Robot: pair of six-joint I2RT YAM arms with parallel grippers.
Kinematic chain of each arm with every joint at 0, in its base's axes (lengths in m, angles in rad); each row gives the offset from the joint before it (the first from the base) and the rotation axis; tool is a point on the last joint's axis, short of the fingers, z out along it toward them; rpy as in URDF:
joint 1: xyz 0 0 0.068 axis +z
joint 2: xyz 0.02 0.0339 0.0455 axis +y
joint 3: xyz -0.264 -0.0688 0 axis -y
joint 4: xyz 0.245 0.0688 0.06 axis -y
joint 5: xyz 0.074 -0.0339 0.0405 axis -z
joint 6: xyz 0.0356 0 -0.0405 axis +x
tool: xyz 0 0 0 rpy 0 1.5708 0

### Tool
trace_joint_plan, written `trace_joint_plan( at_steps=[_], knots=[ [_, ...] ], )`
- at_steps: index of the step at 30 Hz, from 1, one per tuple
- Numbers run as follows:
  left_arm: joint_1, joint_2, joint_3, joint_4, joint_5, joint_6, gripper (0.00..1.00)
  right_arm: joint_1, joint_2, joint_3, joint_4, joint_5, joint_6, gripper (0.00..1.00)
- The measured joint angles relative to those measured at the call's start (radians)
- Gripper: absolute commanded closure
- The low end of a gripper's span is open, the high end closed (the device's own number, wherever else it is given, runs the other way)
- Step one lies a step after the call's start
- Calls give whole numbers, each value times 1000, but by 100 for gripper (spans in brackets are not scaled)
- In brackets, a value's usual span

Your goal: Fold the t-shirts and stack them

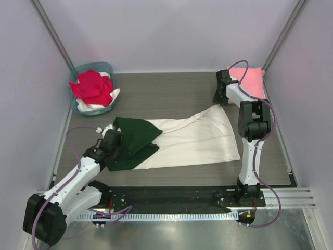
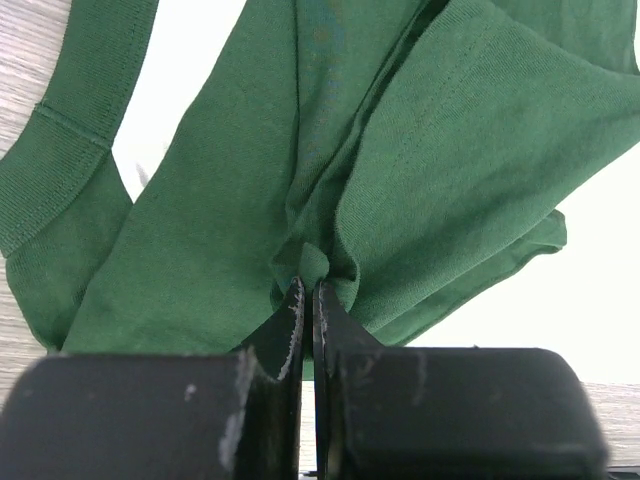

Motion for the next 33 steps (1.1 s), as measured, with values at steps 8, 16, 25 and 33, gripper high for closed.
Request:
trace_joint_plan(
  at_steps=[8, 16, 25, 33],
  knots=[
    [0, 6, 0, 0, -8, -9, 100, 7, 0, 0, -1, 2, -8, 95],
    [0, 30, 39, -24, -41, 4, 100, 7, 0, 11, -28, 2, -8, 99],
    [2, 202, 451, -71, -131, 138, 100, 7, -124, 25, -97, -10, -11, 99],
    [51, 451, 790, -88, -161, 278, 100, 11, -409, -73, -98, 14, -11, 99]
  ],
)
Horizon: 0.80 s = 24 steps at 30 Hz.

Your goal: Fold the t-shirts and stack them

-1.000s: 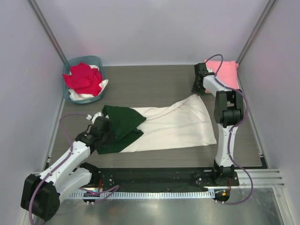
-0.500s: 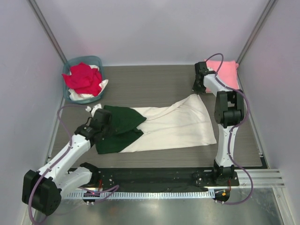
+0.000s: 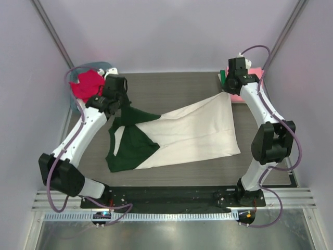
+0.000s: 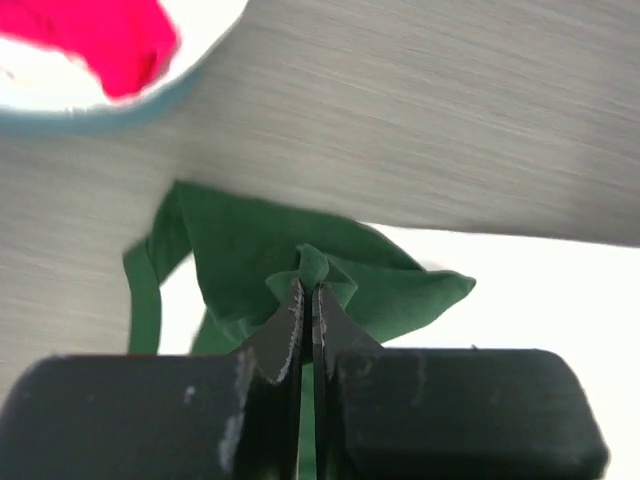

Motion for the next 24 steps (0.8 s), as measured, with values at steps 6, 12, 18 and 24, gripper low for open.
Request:
trace_joint_plan(
  at_steps=[6, 12, 18, 24],
  knots=[
    [24, 254, 316, -36, 7, 92, 100, -2, -58, -99, -2, 23, -1, 99],
    [25, 306, 389, -98, 27, 119, 100, -14, -28, -134, -17, 23, -9, 99],
    [24, 117, 177, -135, 35, 98, 100, -28, -23, -151, -11, 23, -10, 99],
    [-2, -148, -97, -165, 43, 12, 100, -45, -33, -259, 3, 32, 2, 99]
  ],
)
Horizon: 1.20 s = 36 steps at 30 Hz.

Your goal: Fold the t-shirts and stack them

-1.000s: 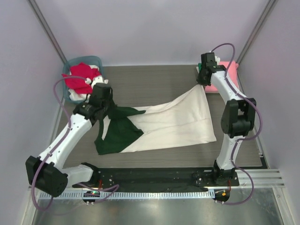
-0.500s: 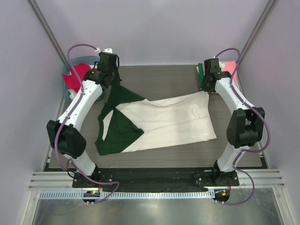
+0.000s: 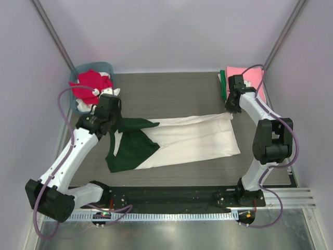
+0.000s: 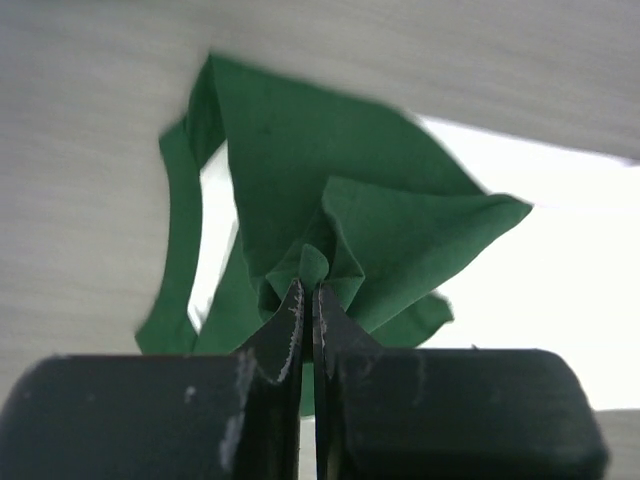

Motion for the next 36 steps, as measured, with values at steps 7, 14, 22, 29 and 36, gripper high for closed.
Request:
trace_joint_plan(
  at_steps=[7, 14, 22, 29, 36],
  knots=[
    [-14, -140, -206, -34, 16, -116, 100, -3, -31, -140, 4, 5, 19, 99],
    [-28, -199, -239, -76, 14, -190, 100, -3, -65, -180, 20, 19, 22, 99],
    [-35, -326, -360, -146, 9, -342, 63, -12, -103, -249, 36, 28, 41, 18],
    [-47, -518, -528, -169, 95, -480, 17, -24, -113, -238, 34, 1, 48, 18],
    [-47, -500, -539, -113, 101, -490, 23, 45, -132, -198, 77, -139, 46, 20]
  ],
)
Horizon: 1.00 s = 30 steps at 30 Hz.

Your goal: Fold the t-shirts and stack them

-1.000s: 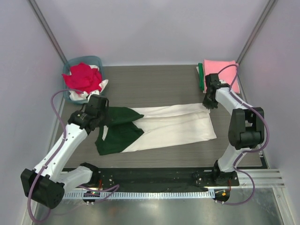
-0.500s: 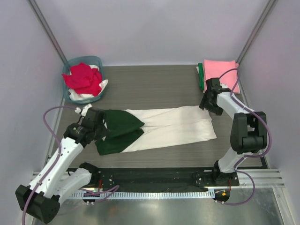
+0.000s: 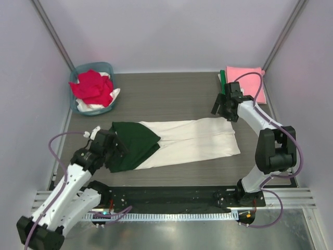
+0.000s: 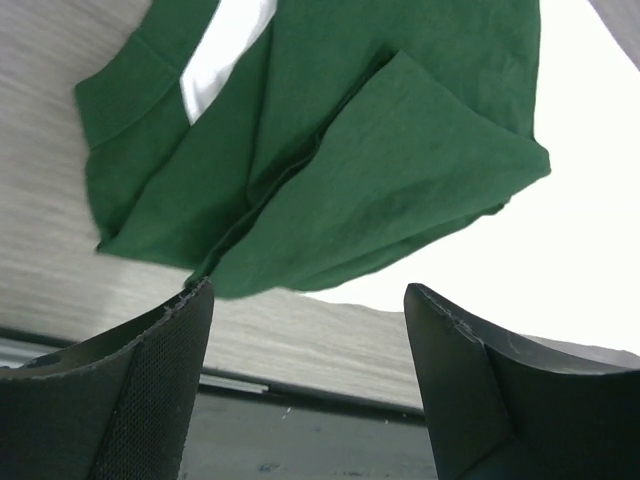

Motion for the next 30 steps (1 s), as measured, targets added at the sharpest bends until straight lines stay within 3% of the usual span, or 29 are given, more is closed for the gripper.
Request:
trace_joint_plan(
  at_steps=[7, 12, 19, 25, 30],
  knots=[
    [-1, 342, 37, 179, 1, 8, 23, 61, 85, -3, 56, -148, -10, 22],
    [-1, 537, 53, 299, -6, 10, 23, 54, 154, -56, 65, -158, -22, 23],
    [-1, 790, 166, 358, -30, 36, 23, 53, 97, -149, 137, -143, -10, 22],
    [0, 1122, 533, 285, -84, 95, 21, 58, -47, -316, 178, -190, 51, 21],
    [0, 1492, 1083, 141, -83, 174, 18, 204, -256, -521, 212, -226, 209, 18]
  ],
)
